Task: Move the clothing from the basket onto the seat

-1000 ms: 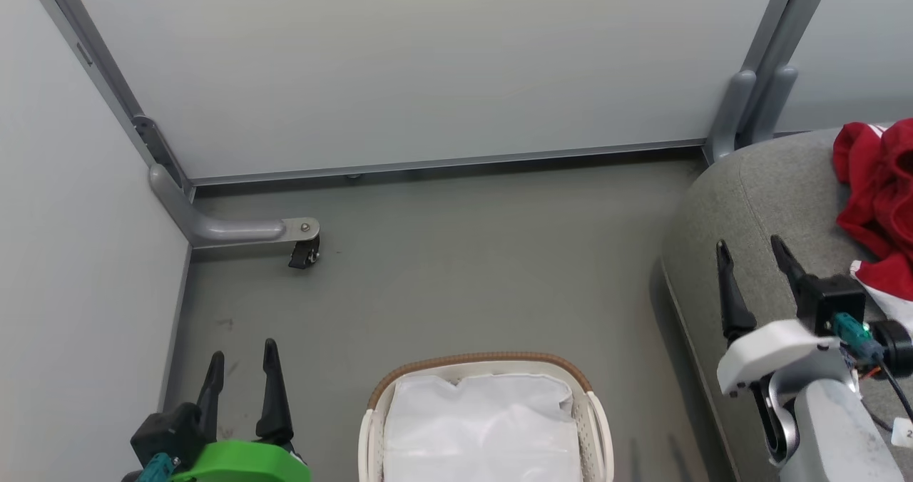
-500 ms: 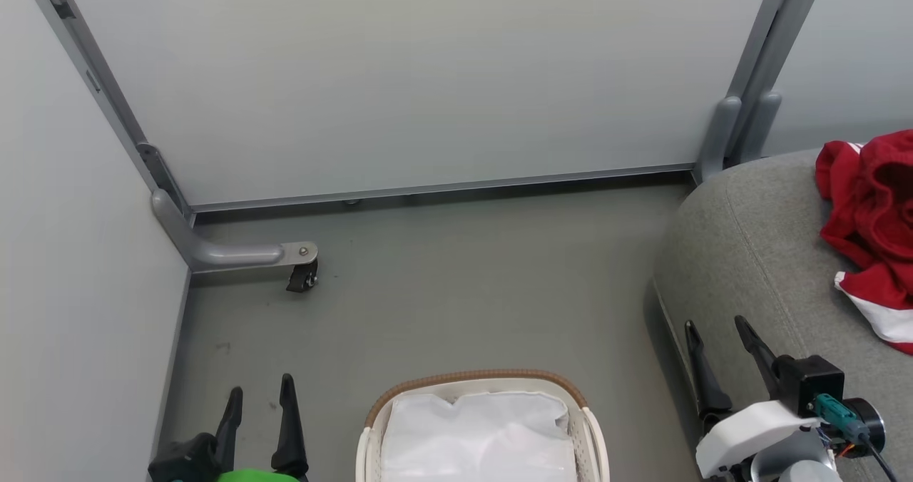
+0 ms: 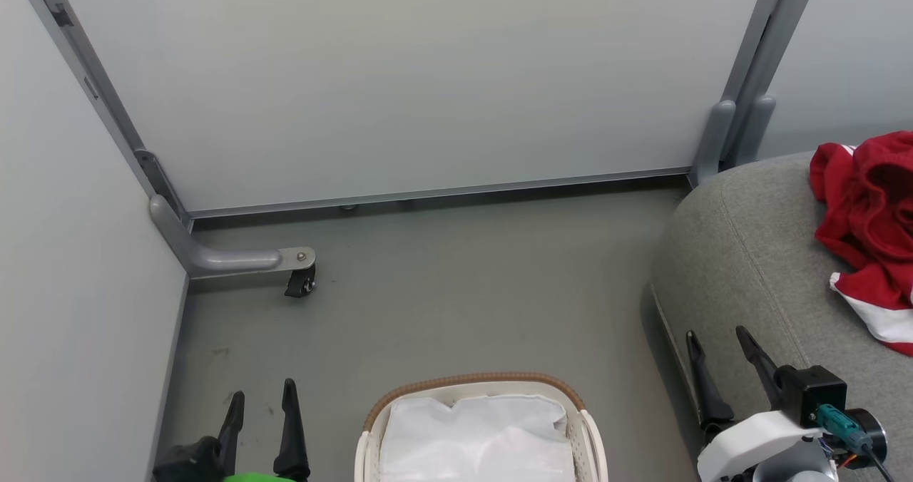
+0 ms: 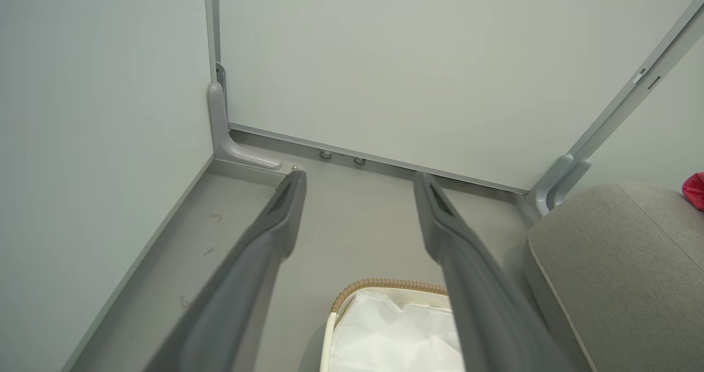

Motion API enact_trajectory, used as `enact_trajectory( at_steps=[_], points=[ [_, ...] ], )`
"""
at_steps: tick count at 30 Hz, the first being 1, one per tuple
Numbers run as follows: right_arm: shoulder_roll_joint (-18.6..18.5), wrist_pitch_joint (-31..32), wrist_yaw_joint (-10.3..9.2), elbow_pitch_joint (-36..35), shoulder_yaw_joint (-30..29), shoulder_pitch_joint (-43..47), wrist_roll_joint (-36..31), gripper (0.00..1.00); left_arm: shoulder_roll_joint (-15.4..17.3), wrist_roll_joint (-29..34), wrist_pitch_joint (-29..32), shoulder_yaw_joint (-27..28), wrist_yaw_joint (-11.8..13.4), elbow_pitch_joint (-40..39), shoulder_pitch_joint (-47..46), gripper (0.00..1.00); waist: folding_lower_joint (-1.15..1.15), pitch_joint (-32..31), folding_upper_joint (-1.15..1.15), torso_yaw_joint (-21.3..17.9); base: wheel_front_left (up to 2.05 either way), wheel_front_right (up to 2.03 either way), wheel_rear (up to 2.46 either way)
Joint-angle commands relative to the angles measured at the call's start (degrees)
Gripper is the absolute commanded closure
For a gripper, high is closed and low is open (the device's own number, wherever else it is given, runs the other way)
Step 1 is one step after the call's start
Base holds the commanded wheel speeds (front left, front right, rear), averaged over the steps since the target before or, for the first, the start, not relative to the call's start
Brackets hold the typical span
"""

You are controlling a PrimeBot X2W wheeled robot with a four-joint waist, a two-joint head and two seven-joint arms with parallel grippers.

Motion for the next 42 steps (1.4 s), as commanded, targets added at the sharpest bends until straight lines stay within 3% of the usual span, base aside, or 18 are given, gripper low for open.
enact_trajectory(
  at_steps=[1, 7, 8, 13, 42],
  points=[
    [-0.3, -0.1, -0.06, 0.0, 0.1, 0.6, 0.1, 0.00, 0.0, 0.6, 0.0, 0.1, 0.1, 0.1, 0.3, 0.00, 0.00, 0.0, 0.00, 0.0, 0.00, 0.00, 0.00],
    [-0.3, -0.1, -0.06, -0.3, 0.4, 0.4, 0.5, 0.00, 0.0, 0.4, 0.0, -0.1, -0.3, 0.6, 0.3, 0.00, 0.00, 0.0, 0.00, -0.2, 0.00, 0.00, 0.00],
    [0.0, 0.0, 0.00, -0.1, 0.4, 0.0, 0.4, 1.00, 0.0, 0.0, 0.0, -0.1, -0.2, 0.8, 0.0, 1.00, 0.00, 0.0, 0.00, -0.2, 0.00, 0.00, 0.00],
    [0.5, 0.4, 0.01, 2.1, 0.2, 0.6, 1.1, 1.00, -0.1, -0.8, 0.2, 0.0, -0.3, 2.9, 0.0, 1.00, 0.00, 0.0, 0.00, -0.2, 0.00, 0.00, 0.00],
    [0.2, 7.8, -0.01, -0.3, -1.7, -1.2, 30.4, 1.00, 0.0, -24.7, 7.8, 5.2, -2.2, 0.6, -3.9, 1.00, 0.00, 0.6, 0.00, -1.1, 0.00, 0.00, 0.00]
  ],
)
